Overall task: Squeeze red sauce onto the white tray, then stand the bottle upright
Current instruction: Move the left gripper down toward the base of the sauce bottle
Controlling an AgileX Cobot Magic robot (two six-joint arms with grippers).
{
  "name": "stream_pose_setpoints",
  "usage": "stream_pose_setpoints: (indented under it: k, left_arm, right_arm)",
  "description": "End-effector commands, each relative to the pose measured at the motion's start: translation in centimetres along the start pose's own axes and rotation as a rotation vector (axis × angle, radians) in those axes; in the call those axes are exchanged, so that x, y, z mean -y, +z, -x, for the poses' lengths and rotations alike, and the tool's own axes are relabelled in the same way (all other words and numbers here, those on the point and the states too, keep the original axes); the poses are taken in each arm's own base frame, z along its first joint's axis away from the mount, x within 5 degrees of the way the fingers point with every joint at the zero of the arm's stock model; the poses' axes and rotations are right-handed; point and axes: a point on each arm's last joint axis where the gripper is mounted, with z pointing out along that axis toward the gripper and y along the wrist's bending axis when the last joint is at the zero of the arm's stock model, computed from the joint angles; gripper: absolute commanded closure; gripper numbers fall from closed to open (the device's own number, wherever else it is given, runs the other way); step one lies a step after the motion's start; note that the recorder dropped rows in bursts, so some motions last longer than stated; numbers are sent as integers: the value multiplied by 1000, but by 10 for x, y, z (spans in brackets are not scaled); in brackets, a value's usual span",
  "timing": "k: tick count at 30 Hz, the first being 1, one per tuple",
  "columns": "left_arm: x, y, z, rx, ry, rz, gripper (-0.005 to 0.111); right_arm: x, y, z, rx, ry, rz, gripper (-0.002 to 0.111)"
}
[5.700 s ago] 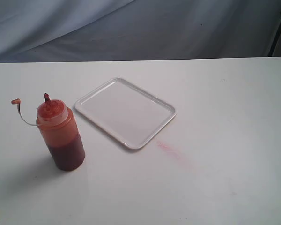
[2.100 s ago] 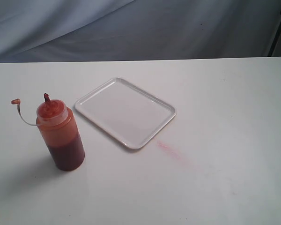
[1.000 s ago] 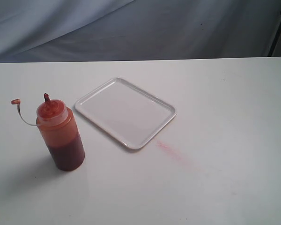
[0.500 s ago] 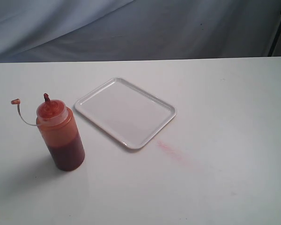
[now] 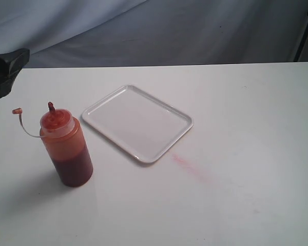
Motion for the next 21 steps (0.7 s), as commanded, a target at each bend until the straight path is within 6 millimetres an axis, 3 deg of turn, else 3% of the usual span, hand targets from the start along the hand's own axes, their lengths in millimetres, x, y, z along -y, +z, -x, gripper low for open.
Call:
stream_pose_setpoints:
  k: [1, 15, 21]
  left_arm:
    - [0, 0, 2, 0, 18, 1, 2]
    - [1, -1, 4, 20, 9, -5, 2]
    - [-4, -1, -7, -108, 72, 39, 2]
  right_arm:
    - [0, -1, 4, 27, -14, 1, 108]
    - [0, -1, 4, 31, -17, -1, 108]
    - [0, -1, 4, 33, -17, -2, 108]
